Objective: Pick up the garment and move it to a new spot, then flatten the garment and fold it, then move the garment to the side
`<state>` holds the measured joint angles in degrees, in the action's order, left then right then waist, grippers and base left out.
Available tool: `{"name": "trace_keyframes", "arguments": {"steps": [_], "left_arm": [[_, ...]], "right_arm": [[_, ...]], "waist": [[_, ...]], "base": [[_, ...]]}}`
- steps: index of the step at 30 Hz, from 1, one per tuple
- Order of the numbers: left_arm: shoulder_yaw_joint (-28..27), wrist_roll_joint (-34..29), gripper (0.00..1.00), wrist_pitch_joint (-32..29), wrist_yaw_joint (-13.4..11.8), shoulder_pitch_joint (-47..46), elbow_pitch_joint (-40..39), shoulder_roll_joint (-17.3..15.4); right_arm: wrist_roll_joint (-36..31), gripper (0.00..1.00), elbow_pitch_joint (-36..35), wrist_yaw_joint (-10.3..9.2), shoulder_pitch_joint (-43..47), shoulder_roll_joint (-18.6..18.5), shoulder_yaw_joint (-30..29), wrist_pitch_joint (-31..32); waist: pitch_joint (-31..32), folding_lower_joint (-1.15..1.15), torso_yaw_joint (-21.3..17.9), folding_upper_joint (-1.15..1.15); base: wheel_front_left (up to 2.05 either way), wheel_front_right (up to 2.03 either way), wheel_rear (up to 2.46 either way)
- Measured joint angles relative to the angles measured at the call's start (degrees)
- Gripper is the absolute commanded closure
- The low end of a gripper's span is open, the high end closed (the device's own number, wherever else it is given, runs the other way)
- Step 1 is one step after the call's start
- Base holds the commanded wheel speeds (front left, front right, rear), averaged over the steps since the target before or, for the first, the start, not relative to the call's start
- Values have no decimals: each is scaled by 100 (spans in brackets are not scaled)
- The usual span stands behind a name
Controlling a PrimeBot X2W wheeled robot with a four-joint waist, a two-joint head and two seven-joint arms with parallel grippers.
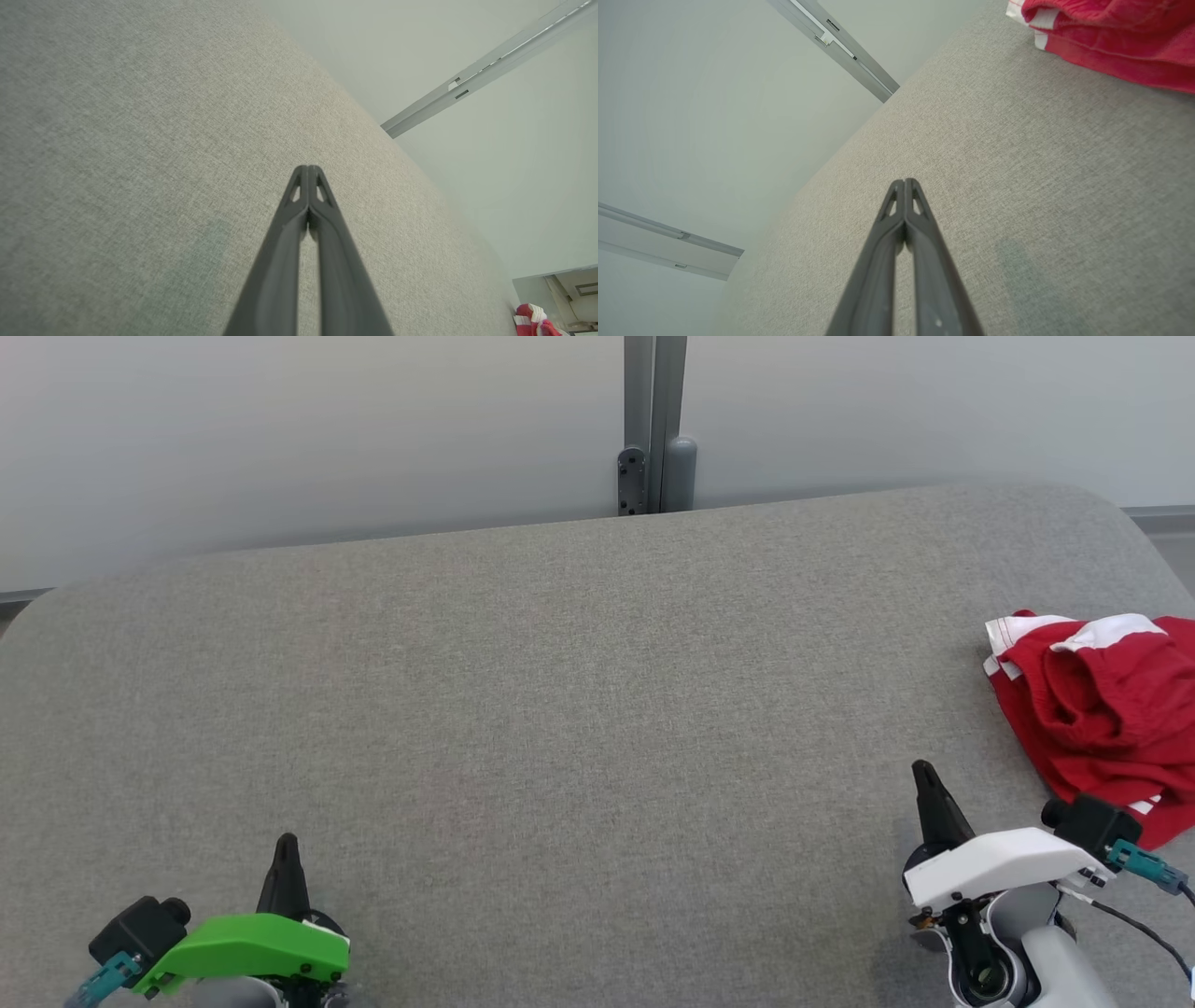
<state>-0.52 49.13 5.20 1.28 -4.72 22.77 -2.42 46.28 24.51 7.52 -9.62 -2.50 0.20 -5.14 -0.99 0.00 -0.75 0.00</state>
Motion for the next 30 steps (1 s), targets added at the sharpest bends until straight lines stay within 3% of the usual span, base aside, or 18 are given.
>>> {"name": "trace_keyframes", "arguments": {"steps": [30], "left_arm": [[-265, 1885, 100, -514, 265, -25, -378, -7]], "right_arm": [[2004, 100, -455, -4, 124, -8, -294, 511]], "waist": [[29, 0, 26, 0]], "base": [[0, 0, 0]]}}
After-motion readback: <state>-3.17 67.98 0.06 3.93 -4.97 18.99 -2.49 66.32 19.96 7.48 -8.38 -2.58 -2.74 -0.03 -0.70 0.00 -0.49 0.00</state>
